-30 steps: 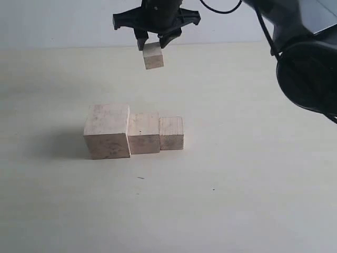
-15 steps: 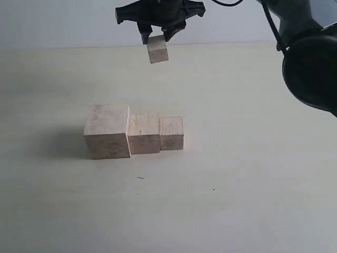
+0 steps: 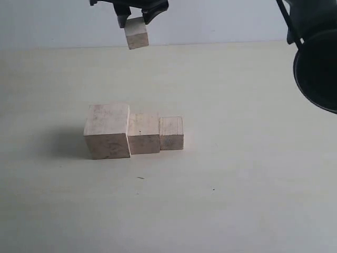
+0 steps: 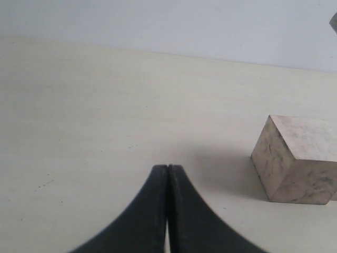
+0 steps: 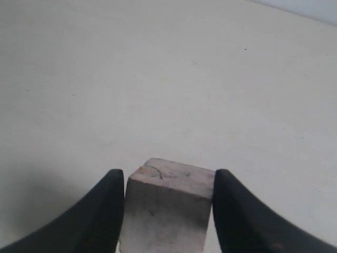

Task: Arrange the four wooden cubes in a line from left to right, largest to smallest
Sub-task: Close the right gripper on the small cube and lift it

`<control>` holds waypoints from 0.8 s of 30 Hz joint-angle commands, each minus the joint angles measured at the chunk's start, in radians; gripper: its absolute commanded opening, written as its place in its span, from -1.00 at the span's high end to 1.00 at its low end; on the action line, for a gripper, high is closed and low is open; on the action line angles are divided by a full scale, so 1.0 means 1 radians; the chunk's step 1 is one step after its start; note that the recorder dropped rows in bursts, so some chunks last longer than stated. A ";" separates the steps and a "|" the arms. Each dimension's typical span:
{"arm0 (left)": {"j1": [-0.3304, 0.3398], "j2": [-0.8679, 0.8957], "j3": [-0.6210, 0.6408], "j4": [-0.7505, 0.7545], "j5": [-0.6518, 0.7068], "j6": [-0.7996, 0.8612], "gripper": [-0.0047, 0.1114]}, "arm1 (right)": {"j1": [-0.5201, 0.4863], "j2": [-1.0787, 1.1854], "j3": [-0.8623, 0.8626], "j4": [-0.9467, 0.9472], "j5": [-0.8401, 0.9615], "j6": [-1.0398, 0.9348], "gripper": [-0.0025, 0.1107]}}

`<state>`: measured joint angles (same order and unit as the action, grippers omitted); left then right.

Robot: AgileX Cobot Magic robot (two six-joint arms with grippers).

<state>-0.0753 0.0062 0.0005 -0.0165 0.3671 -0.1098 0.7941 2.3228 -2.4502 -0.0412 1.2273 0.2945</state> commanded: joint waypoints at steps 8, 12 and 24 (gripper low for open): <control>-0.008 -0.006 0.000 0.002 -0.008 0.000 0.92 | 0.019 -0.016 0.002 0.027 -0.039 -0.021 0.96; -0.008 -0.006 0.000 0.002 -0.008 0.000 0.92 | 0.019 -0.016 0.002 0.027 -0.045 -0.021 0.96; -0.008 -0.006 0.000 0.002 -0.008 0.000 0.92 | 0.032 -0.010 0.002 0.049 -0.073 -0.025 0.96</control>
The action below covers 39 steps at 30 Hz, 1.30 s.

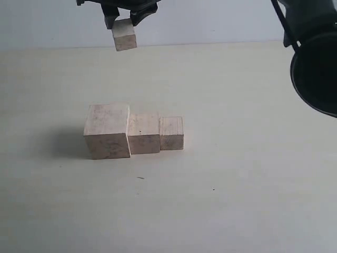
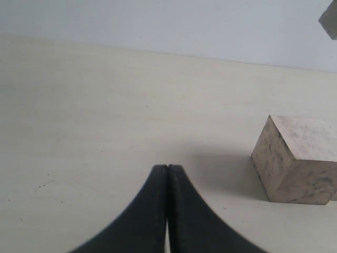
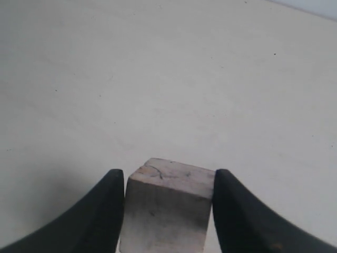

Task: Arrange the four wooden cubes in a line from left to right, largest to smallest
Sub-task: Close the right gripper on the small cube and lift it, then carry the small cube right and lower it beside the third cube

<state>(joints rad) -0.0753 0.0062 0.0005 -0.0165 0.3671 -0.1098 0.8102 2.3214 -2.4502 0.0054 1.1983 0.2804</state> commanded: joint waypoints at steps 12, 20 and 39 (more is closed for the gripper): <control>-0.008 -0.006 0.000 0.002 -0.008 0.000 0.92 | 0.031 -0.186 0.368 -0.075 -0.333 0.014 0.96; -0.008 -0.006 0.000 0.002 -0.008 0.000 0.92 | -0.006 -0.342 0.641 -0.213 -0.368 0.113 0.96; -0.008 -0.006 0.000 0.002 -0.008 0.000 0.92 | -0.147 -0.535 1.175 -0.057 -0.613 0.104 0.96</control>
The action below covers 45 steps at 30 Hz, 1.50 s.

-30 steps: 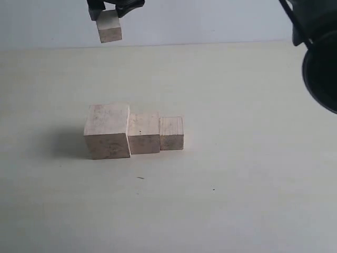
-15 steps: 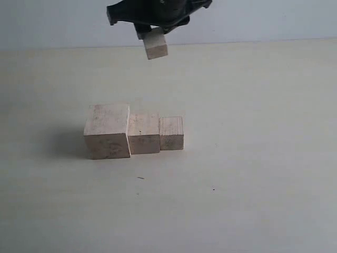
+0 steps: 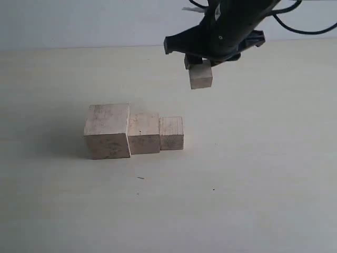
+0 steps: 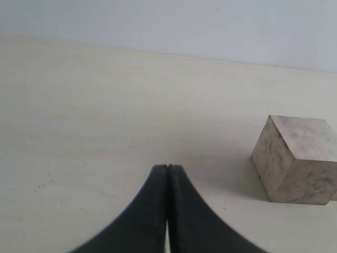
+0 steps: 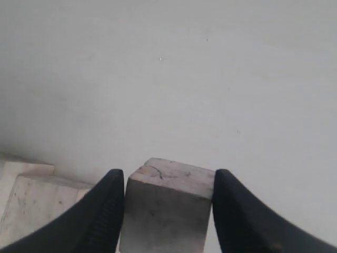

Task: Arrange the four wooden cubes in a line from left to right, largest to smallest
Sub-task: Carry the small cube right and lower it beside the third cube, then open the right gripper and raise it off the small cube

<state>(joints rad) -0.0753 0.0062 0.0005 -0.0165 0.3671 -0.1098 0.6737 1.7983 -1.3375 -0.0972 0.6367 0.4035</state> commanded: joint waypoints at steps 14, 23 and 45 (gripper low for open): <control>-0.008 -0.006 0.000 0.002 -0.008 0.000 0.92 | -0.030 -0.002 0.210 0.138 -0.171 -0.055 0.96; -0.008 -0.006 0.000 0.002 -0.008 0.000 0.92 | -0.030 0.074 0.236 0.158 -0.202 -0.070 0.96; -0.008 -0.006 0.000 0.002 -0.008 0.000 0.92 | -0.030 0.112 0.236 0.336 -0.198 -0.247 0.38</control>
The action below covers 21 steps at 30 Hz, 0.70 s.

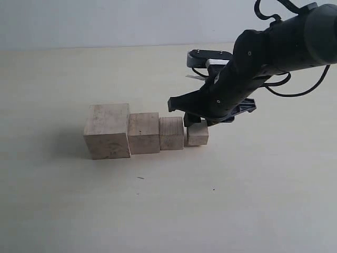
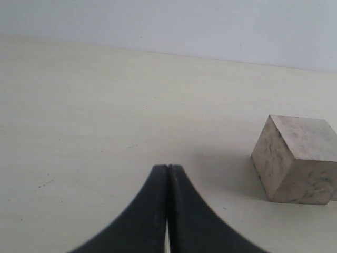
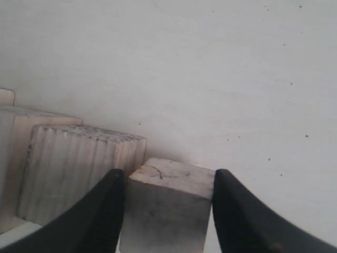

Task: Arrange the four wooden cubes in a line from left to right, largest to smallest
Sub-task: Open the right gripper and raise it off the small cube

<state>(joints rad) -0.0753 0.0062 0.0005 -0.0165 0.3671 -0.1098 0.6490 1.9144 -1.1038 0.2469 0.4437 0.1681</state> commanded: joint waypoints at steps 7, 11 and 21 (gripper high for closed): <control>-0.008 -0.006 0.000 0.002 -0.008 0.000 0.92 | -0.005 -0.006 0.002 -0.008 -0.005 -0.011 -0.08; -0.008 -0.006 0.000 0.002 -0.008 0.000 0.92 | -0.005 -0.006 0.002 -0.008 -0.005 -0.011 -0.13; -0.008 -0.006 0.000 0.002 -0.008 0.000 0.92 | -0.005 -0.054 0.002 -0.013 0.003 -0.011 -0.13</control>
<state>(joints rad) -0.0753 0.0062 0.0005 -0.0165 0.3671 -0.1098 0.6490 1.8927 -1.1038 0.2456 0.4476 0.1665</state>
